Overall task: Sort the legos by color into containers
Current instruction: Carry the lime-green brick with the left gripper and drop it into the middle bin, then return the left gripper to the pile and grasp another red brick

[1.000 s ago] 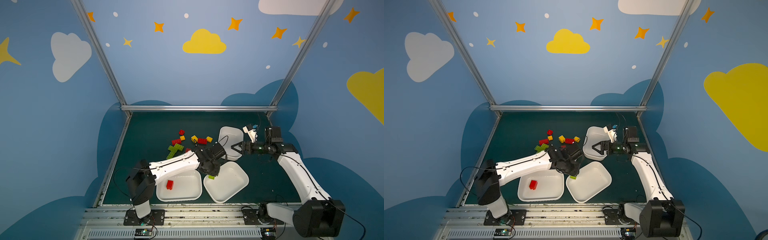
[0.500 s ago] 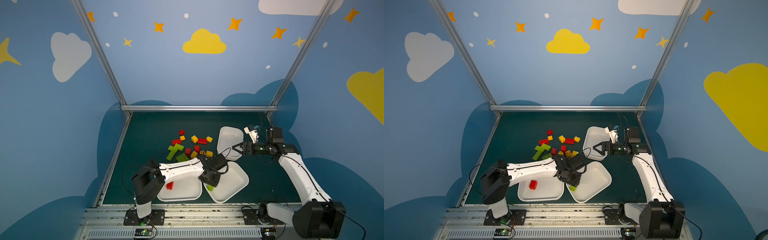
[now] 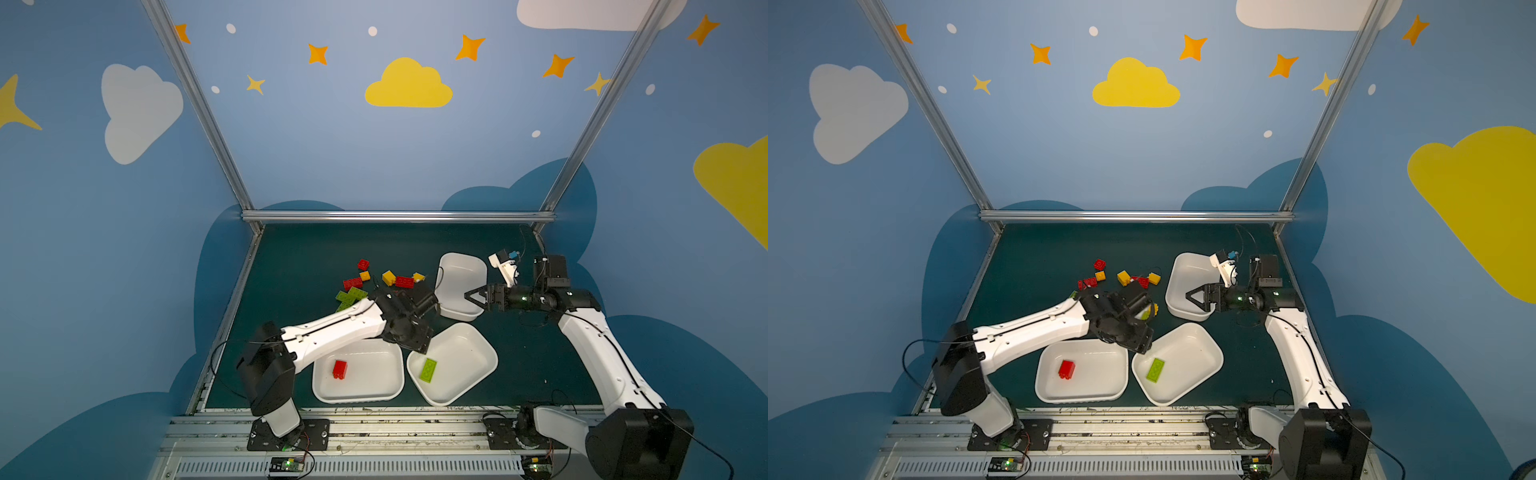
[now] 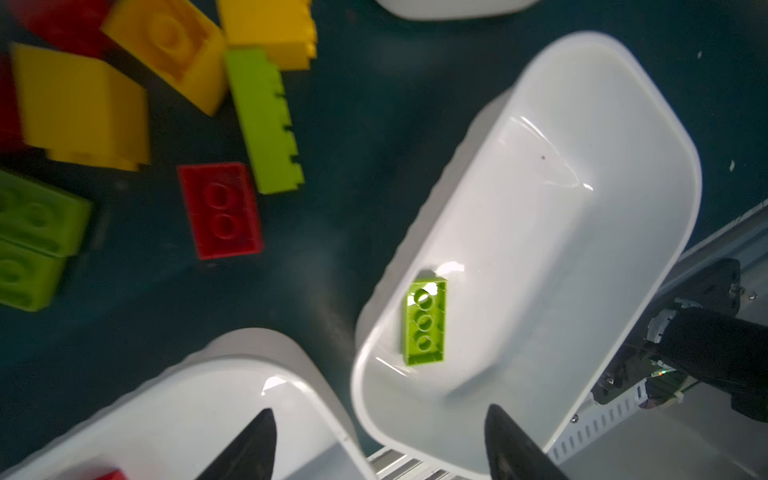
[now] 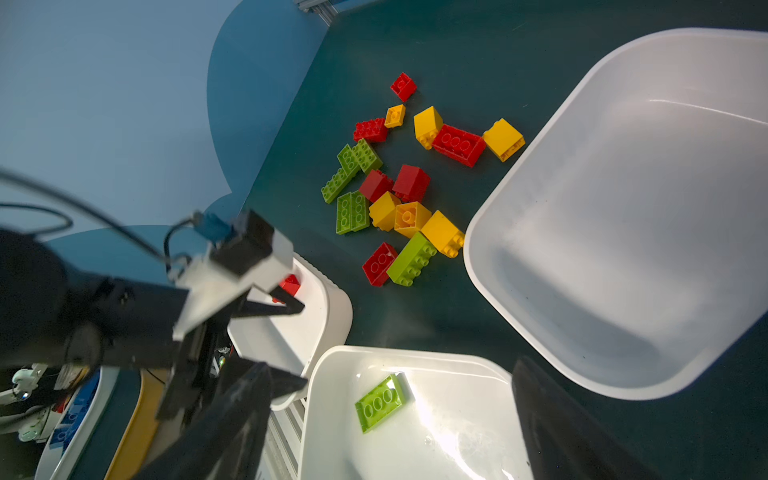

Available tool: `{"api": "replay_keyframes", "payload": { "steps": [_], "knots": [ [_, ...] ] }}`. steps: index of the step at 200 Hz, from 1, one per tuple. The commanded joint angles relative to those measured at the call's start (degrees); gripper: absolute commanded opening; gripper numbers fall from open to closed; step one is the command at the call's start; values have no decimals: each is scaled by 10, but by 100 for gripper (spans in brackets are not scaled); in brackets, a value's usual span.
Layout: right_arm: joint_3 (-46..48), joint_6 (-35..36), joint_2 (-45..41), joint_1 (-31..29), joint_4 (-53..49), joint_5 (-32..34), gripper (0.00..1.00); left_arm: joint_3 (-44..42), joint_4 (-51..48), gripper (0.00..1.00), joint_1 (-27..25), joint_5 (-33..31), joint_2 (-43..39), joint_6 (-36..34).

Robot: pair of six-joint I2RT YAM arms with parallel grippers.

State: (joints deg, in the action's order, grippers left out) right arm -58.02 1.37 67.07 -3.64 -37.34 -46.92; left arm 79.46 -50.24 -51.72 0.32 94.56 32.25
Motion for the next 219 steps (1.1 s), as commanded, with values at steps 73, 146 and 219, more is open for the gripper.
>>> {"api": "replay_keyframes", "payload": {
  "steps": [73, 146, 219],
  "knots": [
    [-2, -23, 5, -48, 40, -10, 89, 65, 24, 83, 312, 64, 44, -356],
    [-2, -18, 15, -55, 35, 5, 89, 140, 91, 83, 355, -26, 201, -543],
    [1, -4, 20, -50, 14, 15, 89, 185, 107, 75, 368, -38, 290, -587]
  ]
}}
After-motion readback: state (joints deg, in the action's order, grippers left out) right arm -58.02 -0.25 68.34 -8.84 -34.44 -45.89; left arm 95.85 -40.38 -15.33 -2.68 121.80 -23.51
